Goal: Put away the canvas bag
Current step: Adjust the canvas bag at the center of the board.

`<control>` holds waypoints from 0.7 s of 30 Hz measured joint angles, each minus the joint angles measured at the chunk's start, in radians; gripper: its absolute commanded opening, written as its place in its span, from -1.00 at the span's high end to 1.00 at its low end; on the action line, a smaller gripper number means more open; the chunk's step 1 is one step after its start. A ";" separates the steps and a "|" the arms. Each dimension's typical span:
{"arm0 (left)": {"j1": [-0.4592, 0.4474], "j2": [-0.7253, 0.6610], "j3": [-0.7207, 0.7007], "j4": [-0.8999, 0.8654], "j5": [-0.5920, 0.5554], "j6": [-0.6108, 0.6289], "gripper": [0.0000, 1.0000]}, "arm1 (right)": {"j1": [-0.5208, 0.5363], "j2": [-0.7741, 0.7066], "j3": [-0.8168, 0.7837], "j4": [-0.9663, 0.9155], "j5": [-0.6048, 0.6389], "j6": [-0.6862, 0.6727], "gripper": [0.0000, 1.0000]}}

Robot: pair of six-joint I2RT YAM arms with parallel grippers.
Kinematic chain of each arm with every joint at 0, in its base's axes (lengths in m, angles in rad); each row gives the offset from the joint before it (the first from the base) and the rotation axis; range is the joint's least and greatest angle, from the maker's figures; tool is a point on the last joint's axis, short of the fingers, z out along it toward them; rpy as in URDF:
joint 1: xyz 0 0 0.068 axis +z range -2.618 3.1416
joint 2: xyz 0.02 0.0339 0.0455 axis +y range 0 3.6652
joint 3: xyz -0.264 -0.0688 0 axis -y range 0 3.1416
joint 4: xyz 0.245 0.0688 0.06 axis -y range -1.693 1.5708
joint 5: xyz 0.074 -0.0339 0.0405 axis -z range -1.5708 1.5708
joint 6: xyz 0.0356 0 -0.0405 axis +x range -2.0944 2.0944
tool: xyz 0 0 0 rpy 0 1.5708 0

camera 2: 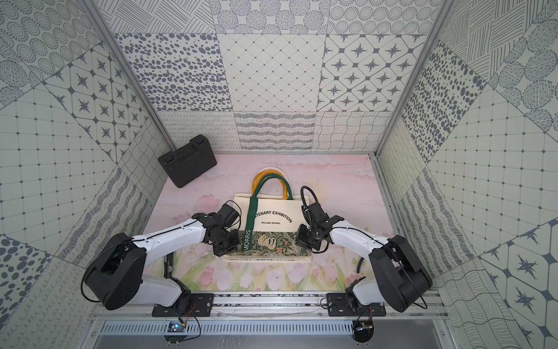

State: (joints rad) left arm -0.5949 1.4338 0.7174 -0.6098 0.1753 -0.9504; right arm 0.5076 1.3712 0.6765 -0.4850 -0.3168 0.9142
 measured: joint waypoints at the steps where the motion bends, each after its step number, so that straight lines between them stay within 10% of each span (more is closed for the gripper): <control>1: 0.000 -0.003 -0.002 0.002 -0.002 -0.003 1.00 | -0.017 -0.016 -0.004 -0.010 0.016 0.000 0.76; 21: 0.034 0.007 0.061 0.009 -0.095 0.082 1.00 | -0.046 -0.089 0.072 -0.161 0.056 -0.031 0.82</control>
State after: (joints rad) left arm -0.5606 1.4406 0.7780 -0.6010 0.0807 -0.8684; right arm 0.4618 1.2823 0.7486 -0.6460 -0.2611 0.8833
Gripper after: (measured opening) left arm 0.049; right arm 0.088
